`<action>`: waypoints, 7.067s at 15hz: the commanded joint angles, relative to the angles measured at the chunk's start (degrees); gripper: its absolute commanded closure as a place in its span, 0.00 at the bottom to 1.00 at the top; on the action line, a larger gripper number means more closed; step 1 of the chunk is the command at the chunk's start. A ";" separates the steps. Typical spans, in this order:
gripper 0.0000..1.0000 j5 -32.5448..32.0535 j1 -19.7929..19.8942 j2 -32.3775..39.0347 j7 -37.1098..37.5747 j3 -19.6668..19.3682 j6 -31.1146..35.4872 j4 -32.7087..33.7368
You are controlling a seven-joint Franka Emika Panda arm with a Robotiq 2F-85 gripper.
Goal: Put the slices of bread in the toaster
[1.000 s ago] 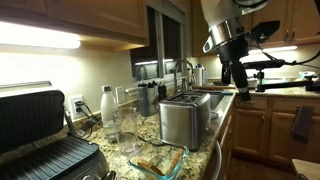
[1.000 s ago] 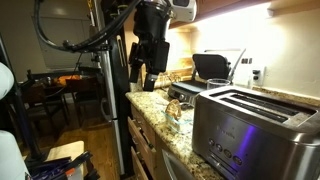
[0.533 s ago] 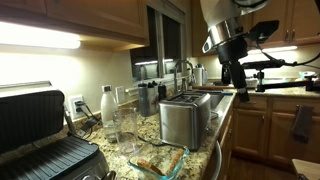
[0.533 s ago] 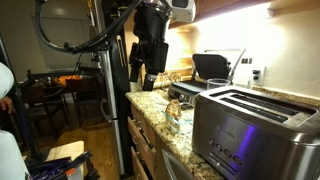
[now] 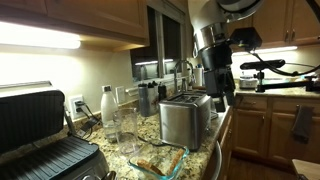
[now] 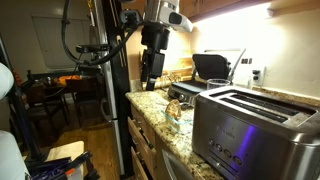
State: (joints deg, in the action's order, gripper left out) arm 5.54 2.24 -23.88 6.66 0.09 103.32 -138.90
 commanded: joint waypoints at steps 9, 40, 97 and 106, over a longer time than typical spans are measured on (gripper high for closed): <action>0.00 2.48 -0.65 11.58 22.38 5.07 4.16 6.25; 0.00 4.87 -2.78 32.97 47.76 2.66 11.08 16.69; 0.91 7.19 -3.02 35.74 48.29 -1.86 7.72 24.05; 0.91 3.99 -3.06 31.08 50.91 -2.37 4.83 23.05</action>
State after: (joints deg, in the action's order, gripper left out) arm 11.86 0.02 11.88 54.29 -1.35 110.64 -113.91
